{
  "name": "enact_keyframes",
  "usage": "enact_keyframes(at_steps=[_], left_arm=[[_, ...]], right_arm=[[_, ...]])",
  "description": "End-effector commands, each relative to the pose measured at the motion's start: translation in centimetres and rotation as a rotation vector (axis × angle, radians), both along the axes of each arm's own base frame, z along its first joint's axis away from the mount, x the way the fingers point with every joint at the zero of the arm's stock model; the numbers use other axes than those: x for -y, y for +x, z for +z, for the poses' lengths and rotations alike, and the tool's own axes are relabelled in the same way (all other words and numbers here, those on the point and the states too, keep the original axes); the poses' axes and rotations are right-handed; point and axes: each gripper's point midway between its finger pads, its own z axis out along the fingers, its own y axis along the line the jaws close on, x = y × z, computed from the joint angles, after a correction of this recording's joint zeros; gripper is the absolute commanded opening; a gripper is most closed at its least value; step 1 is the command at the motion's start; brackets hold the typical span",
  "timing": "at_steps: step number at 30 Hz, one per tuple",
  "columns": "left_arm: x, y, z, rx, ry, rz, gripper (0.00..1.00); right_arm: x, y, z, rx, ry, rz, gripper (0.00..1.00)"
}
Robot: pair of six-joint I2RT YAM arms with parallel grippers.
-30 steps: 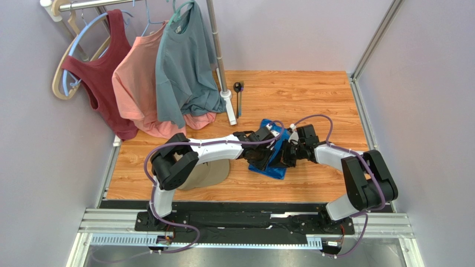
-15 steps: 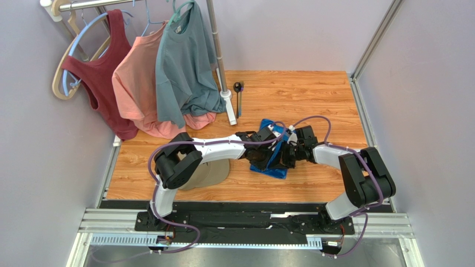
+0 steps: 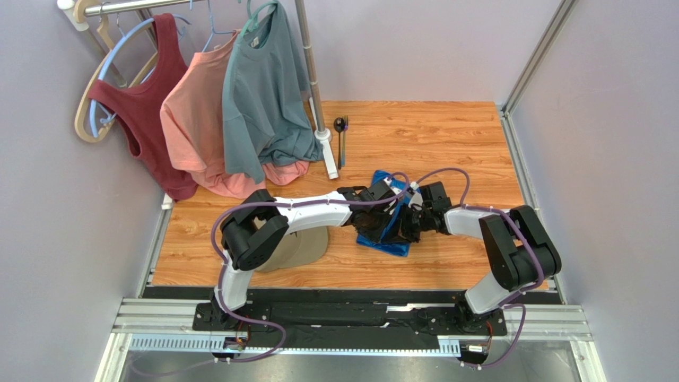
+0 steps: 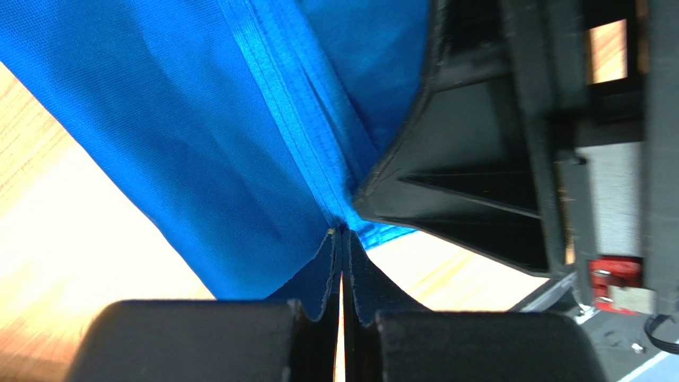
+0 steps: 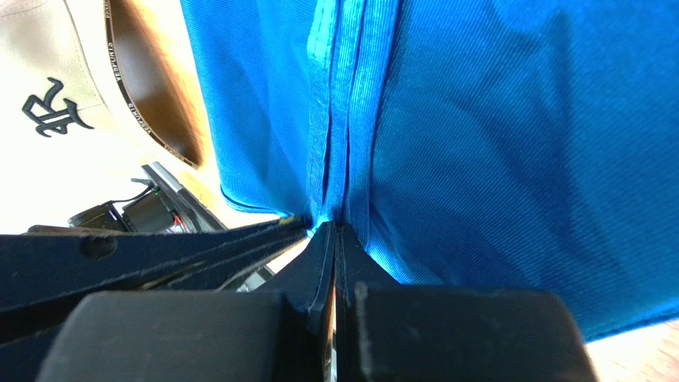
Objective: Fold the napkin into a case and place the utensils inside
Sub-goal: Smooth out the 2/3-rectangle-folded napkin at the center of the board.
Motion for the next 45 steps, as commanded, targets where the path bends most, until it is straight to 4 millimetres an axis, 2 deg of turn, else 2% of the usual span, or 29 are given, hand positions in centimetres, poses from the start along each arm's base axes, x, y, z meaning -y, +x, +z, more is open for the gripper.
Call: enact_keyframes(at_steps=[1, 7, 11, 15, 16, 21, 25, 29, 36, 39, 41, 44, 45], left_arm=[[1.9, 0.1, 4.2, 0.016, -0.107, 0.009, 0.0], [3.0, -0.3, 3.9, -0.031, -0.145, 0.009, 0.0], [3.5, -0.6, 2.4, -0.067, -0.15, 0.016, 0.0], [3.6, -0.8, 1.4, -0.087, -0.164, 0.037, 0.0], [3.6, -0.9, 0.9, -0.092, -0.163, 0.04, 0.0], [2.8, -0.9, -0.7, -0.093, -0.132, 0.062, 0.0], [2.9, -0.6, -1.0, -0.079, -0.139, 0.076, 0.0], [2.8, -0.5, -1.2, -0.067, -0.145, 0.087, 0.0], [2.7, -0.3, -0.6, -0.045, -0.165, 0.088, 0.0], [2.9, -0.5, -0.5, -0.052, -0.175, 0.082, 0.0], [2.7, -0.6, -0.2, -0.053, -0.174, 0.076, 0.05], [2.2, -0.4, 1.8, -0.03, -0.193, 0.067, 0.17], [2.1, -0.3, 3.3, -0.018, -0.219, 0.065, 0.21]], right_arm=[[-0.2, -0.1, -0.7, 0.009, -0.002, -0.001, 0.0], [-0.3, -0.1, -0.7, 0.007, 0.004, -0.007, 0.0], [-0.3, 0.0, -0.5, 0.005, 0.007, -0.022, 0.0], [-0.1, 0.0, 0.3, 0.012, -0.005, -0.038, 0.0], [-0.1, 0.4, 1.1, 0.036, -0.003, -0.041, 0.0], [1.3, 1.0, 2.5, 0.067, -0.096, -0.062, 0.0], [1.6, 1.5, 3.3, 0.087, -0.116, -0.073, 0.0], [0.9, 1.8, 3.6, 0.086, -0.08, -0.056, 0.0], [-0.5, 1.8, 2.3, 0.052, -0.021, -0.034, 0.0], [-0.4, 1.5, 0.8, 0.021, -0.035, -0.032, 0.0], [0.1, 0.9, -0.5, -0.007, -0.059, -0.035, 0.0], [1.0, 0.3, -1.7, -0.018, -0.103, -0.038, 0.0], [1.2, 0.2, -1.9, -0.025, -0.108, -0.038, 0.0]])
